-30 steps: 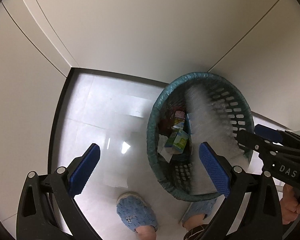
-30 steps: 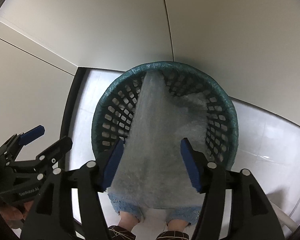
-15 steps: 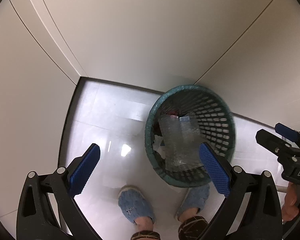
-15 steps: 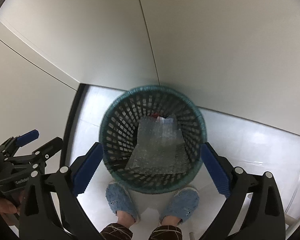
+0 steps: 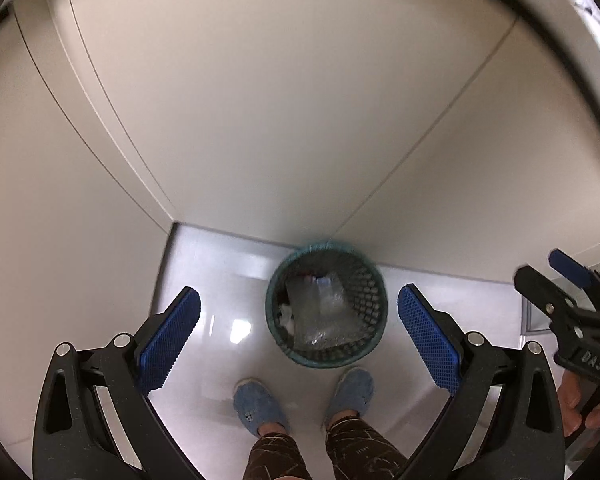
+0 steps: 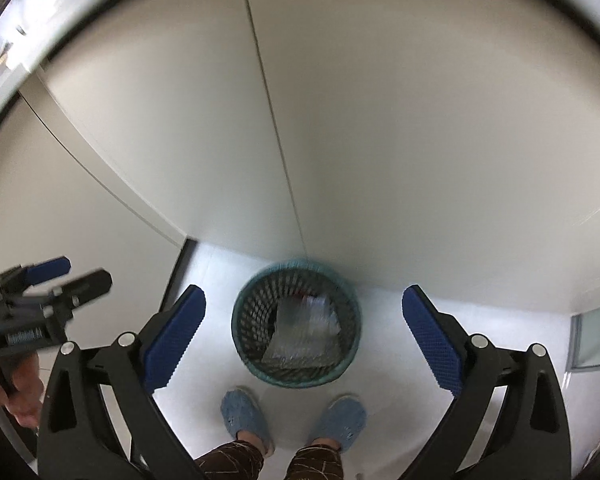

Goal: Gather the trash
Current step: 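Raise both tools from the basket back over the counter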

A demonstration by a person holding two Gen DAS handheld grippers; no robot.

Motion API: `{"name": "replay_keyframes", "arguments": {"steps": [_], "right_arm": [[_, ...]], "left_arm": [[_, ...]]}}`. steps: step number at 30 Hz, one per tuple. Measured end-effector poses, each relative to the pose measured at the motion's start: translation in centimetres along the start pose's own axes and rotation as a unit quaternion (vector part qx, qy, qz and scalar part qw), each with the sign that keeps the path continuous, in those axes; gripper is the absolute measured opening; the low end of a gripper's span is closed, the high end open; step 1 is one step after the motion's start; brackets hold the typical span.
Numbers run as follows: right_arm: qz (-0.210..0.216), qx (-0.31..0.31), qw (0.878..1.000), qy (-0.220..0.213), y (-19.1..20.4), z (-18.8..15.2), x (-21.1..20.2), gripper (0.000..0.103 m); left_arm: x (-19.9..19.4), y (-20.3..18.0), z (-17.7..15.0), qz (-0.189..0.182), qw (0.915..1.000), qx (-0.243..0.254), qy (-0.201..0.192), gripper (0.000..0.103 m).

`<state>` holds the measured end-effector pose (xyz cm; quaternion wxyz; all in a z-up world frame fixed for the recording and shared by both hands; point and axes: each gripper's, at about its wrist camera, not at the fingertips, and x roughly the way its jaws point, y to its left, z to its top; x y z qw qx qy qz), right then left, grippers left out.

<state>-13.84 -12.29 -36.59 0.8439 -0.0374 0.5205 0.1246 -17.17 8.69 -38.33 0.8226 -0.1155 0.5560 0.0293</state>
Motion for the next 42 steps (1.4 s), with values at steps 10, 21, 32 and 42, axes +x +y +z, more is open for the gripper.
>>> {"name": "replay_keyframes", "arguments": {"steps": [10, 21, 32, 42], "right_arm": [[-0.014, 0.02, 0.997, -0.07, 0.8, 6.6, -12.8, 0.095], [-0.042, 0.016, 0.988, -0.149, 2.0, 12.6, -22.7, 0.095], [-0.027, -0.002, 0.991, -0.13, 0.8, 19.6, -22.8, 0.093], [0.026, -0.093, 0.995, -0.009, -0.2, 28.2, -13.6, 0.076]], "left_arm": [[-12.5, -1.5, 7.0, 0.005, 0.9981, 0.041, -0.047, 0.097], [-21.8, -2.0, 13.2, 0.0, 0.9937, 0.05, -0.1, 0.097], [-24.8, -4.8, 18.1, 0.005, 0.9892, 0.094, -0.112, 0.097], [-22.0, -6.0, 23.5, 0.022, 0.9935, 0.046, -0.102, 0.097]]}}
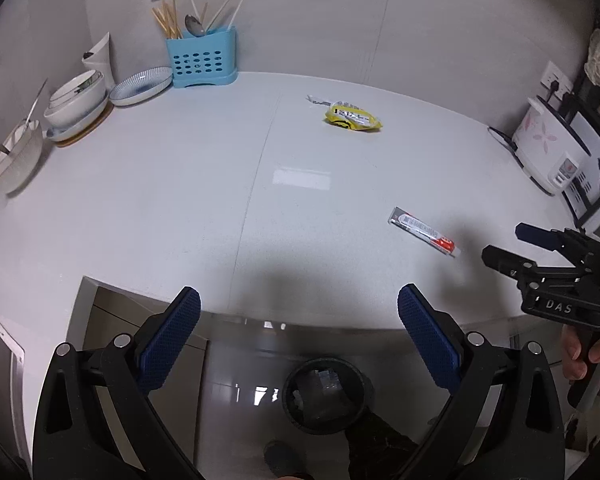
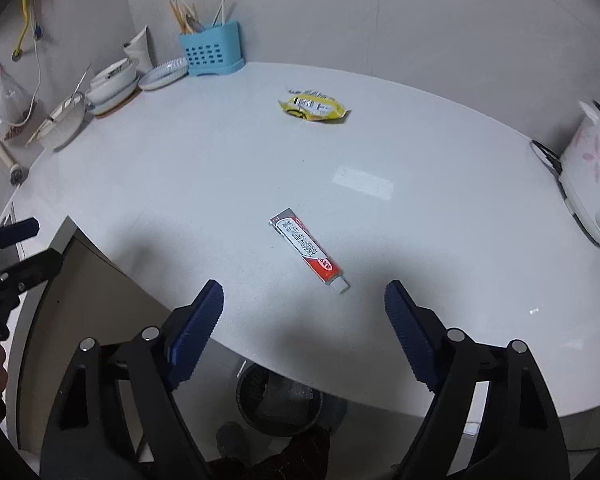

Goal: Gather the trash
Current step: 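Raise both tools from the basket back over the counter, then grasp the ointment tube with the right tool while the left tool grasps the yellow wrapper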

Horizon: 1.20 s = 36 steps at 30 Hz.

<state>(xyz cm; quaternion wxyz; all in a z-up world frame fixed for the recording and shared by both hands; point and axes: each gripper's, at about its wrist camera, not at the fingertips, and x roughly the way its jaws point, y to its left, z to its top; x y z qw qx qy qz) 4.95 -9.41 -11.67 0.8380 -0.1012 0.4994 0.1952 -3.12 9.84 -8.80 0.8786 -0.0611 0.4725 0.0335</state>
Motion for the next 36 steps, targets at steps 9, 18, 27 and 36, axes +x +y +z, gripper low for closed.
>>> {"name": "replay_keyframes", "arguments": {"steps": [9, 18, 27, 36], "right_arm": [[0.013, -0.086, 0.99, 0.108, -0.8, 4.0, 7.8, 0.055], [0.035, -0.07, 0.979, 0.187, -1.8, 4.4, 12.2, 0.029], [0.033, -0.029, 0.983, 0.181, -4.2, 4.5, 11.3, 0.019], [0.02, 0.016, 0.992, 0.124, -9.6, 5.5, 7.3, 0.019]], "left_arm": [[2.9, 0.1, 3.2, 0.032, 0.9975, -0.061, 0.017, 0.097], [3.6, -0.5, 4.9, 0.057, 0.9947, -0.083, 0.022, 0.097], [5.2, -2.6, 7.6, 0.059, 0.9955, -0.07, 0.024, 0.097], [9.3, -6.2, 11.9, 0.032, 0.9973, -0.056, 0.034, 0.097]]}}
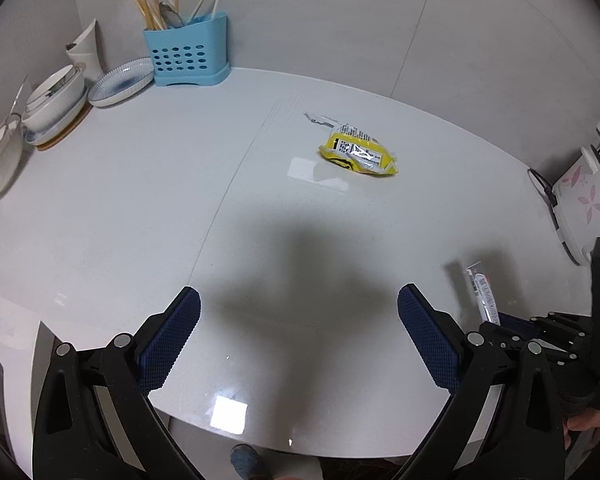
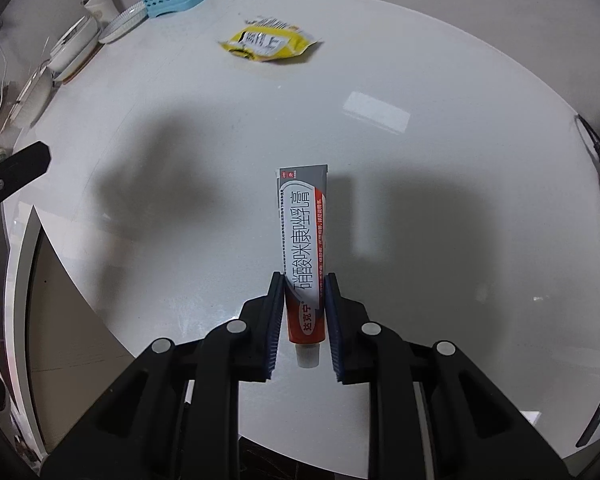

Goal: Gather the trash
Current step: 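Grasp the ointment tube with the right tool while the left tool grasps the yellow wrapper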

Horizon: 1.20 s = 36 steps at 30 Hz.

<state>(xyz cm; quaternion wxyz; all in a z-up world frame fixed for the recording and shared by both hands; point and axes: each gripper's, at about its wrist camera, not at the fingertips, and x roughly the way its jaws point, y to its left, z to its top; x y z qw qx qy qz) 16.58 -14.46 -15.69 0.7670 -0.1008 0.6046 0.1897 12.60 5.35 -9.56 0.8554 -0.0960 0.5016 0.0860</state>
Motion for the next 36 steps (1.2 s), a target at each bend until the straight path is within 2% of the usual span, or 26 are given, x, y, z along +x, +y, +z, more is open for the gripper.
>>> {"name": "replay_keyframes", "arguments": {"steps": [5, 9, 13, 17, 23, 29, 36], "right_arm": [[-0.016, 0.009, 0.999, -0.029, -3.6, 1.3, -2.1, 0.019], [-0.02, 0.013, 0.999, -0.045, -5.8, 2.0, -3.2, 0.019], [-0.023, 0.01, 0.998, -0.057, -7.6, 2.8, -3.6, 0.019], [-0.019, 0.009, 0.998, -0.063, -9.7, 3.8, -3.7, 0.019], [-0.013, 0.013, 0.998, -0.068, -12.9, 4.9, -3.5, 0.019], [-0.01, 0.012, 0.998, -0.066, -13.6, 5.2, -3.0, 0.019], [-0.001, 0.01, 0.998, -0.066, -13.6, 5.8, -2.8, 0.019]], "left_arm": [[2.0, -2.7, 3.1, 0.005, 0.9999, -0.01, 0.006, 0.097], [3.8, -4.2, 5.8, 0.018, 0.9983, -0.052, 0.016, 0.097], [5.9, -5.2, 8.4, 0.026, 0.9927, -0.114, 0.032, 0.097], [8.0, -6.0, 11.0, 0.035, 0.9839, -0.17, 0.044, 0.097], [11.6, -7.3, 14.1, 0.077, 0.9689, -0.229, 0.056, 0.097], [16.1, -7.3, 15.2, 0.118, 0.9478, -0.284, 0.084, 0.097], [19.2, -7.0, 15.8, 0.149, 0.9337, -0.309, 0.104, 0.097]]}}
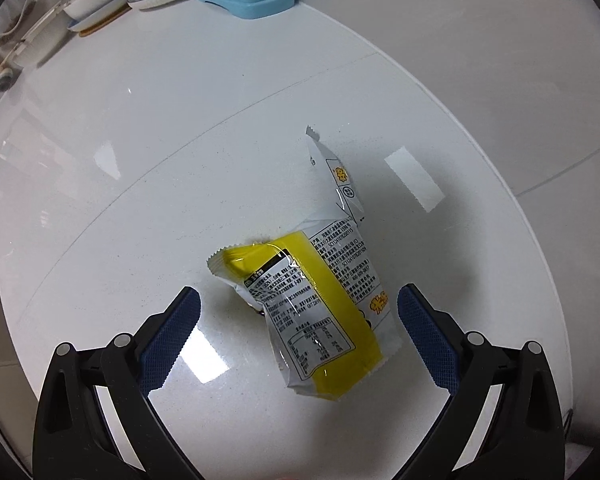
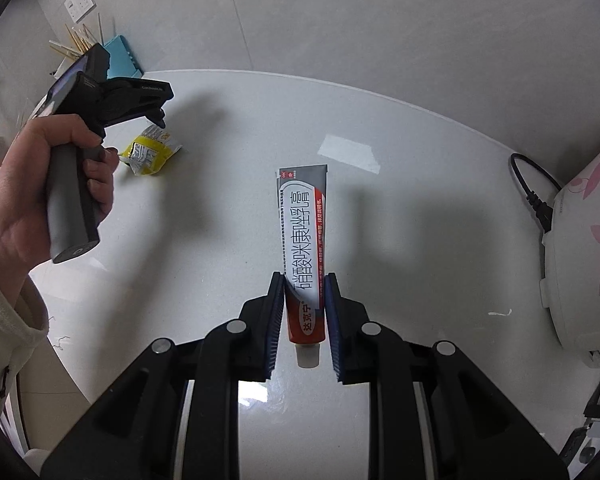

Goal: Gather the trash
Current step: 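Grasp the ointment tube with the right tool while the left tool grasps the yellow wrapper, then carry the yellow wrapper and ointment tube down over the trash basket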

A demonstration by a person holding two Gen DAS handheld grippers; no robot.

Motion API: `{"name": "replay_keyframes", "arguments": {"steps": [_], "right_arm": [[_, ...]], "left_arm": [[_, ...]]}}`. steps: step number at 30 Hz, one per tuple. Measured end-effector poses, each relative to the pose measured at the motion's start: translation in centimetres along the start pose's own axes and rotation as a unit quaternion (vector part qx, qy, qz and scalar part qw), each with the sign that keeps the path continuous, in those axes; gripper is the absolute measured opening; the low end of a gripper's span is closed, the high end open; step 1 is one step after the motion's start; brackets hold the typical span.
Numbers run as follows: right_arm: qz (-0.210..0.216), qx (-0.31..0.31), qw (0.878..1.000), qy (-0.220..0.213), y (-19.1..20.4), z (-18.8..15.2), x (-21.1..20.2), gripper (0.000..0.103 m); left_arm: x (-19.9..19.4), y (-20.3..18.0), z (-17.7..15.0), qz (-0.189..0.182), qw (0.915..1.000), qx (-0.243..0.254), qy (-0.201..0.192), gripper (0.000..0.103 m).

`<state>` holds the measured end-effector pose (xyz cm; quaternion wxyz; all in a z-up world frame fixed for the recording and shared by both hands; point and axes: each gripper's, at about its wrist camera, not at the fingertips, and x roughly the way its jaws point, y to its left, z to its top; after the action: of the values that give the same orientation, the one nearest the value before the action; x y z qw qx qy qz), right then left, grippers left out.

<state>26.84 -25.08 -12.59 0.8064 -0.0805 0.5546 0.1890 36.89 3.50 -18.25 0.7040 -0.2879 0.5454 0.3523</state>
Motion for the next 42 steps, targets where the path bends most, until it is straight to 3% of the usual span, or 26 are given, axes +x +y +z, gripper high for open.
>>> {"name": "replay_keyframes", "arguments": {"steps": [7, 12, 14, 16, 20, 22, 25, 33, 42], "right_arm": [[0.005, 0.002, 1.0, 0.003, -0.3, 0.0, 0.1, 0.019], [0.004, 0.007, 1.0, 0.004, -0.6, 0.1, 0.0, 0.019], [0.005, 0.008, 1.0, 0.004, -0.4, 0.1, -0.1, 0.019], [0.007, 0.007, 1.0, 0.004, -0.4, 0.1, 0.1, 0.019], [0.01, 0.011, 1.0, 0.001, -0.3, 0.3, 0.3, 0.019], [0.011, 0.015, 1.0, -0.001, -0.4, 0.2, 0.3, 0.019], [0.011, 0.022, 1.0, -0.006, -0.5, 0.0, 0.2, 0.019], [0.02, 0.031, 0.999, -0.006, -0.5, -0.8, 0.5, 0.019], [0.026, 0.05, 0.998, -0.018, -1.5, -0.6, 0.1, 0.019]], "left_arm": [[2.0, -0.5, 0.9, 0.009, 0.9998, -0.006, 0.017, 0.096], [2.8, -0.7, 1.5, 0.016, 0.9995, -0.004, 0.028, 0.088], [2.6, -0.7, 1.6, 0.015, 0.9995, 0.006, 0.026, 0.08], [2.2, -0.8, 1.6, 0.014, 0.9996, 0.016, 0.02, 0.063], [1.7, -0.6, 1.4, 0.008, 0.9991, 0.037, 0.02, 0.049], [1.5, -0.5, 1.4, 0.005, 0.9983, 0.056, 0.011, 0.035], [0.8, -0.2, 0.9, -0.003, 0.9962, 0.087, -0.003, 0.022], [0.0, 0.5, -0.6, -0.036, 0.987, 0.151, -0.043, 0.014], [-4.8, 2.0, -4.4, -0.084, 0.9691, 0.216, -0.084, 0.013]]}}
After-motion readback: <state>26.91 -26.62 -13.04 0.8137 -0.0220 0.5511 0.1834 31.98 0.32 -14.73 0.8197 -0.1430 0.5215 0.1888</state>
